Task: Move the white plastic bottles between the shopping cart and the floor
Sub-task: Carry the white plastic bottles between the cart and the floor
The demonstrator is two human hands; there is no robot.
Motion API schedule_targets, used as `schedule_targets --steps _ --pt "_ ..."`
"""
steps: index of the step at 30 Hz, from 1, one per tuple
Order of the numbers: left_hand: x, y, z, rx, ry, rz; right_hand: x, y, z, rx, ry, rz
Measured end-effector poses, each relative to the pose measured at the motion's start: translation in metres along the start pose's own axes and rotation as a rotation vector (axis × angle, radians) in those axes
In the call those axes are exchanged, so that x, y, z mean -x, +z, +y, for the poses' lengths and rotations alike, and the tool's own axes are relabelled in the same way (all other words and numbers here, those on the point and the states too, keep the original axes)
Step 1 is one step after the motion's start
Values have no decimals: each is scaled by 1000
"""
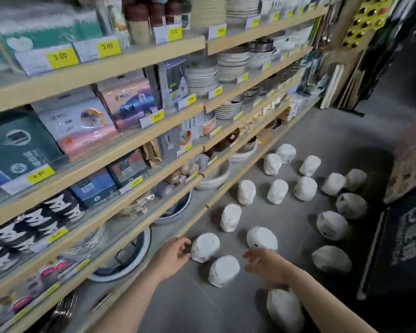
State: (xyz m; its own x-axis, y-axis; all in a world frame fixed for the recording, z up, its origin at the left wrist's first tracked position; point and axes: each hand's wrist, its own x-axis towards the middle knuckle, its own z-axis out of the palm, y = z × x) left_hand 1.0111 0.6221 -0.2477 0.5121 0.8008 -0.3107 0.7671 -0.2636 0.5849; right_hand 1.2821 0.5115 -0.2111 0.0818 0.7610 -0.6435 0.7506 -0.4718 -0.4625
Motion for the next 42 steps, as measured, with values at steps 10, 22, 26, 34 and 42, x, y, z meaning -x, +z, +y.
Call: schedule_targets --steps 10,22,26,34,42 --pt "-68 7 -13 75 -118 39 -121 -80 20 181 -135 -56" --pt "-215 102 -112 -128 -14 196 -337 -38 58 374 -430 -93" --pt "-272 192 -192 -176 39 215 -454 29 106 419 -498 -84" --pt "-351 394 -356 -310 204 133 -635 177 206 599 -692 -68" --pt "-384 447 -368 35 227 252 -688 233 240 266 -924 42"
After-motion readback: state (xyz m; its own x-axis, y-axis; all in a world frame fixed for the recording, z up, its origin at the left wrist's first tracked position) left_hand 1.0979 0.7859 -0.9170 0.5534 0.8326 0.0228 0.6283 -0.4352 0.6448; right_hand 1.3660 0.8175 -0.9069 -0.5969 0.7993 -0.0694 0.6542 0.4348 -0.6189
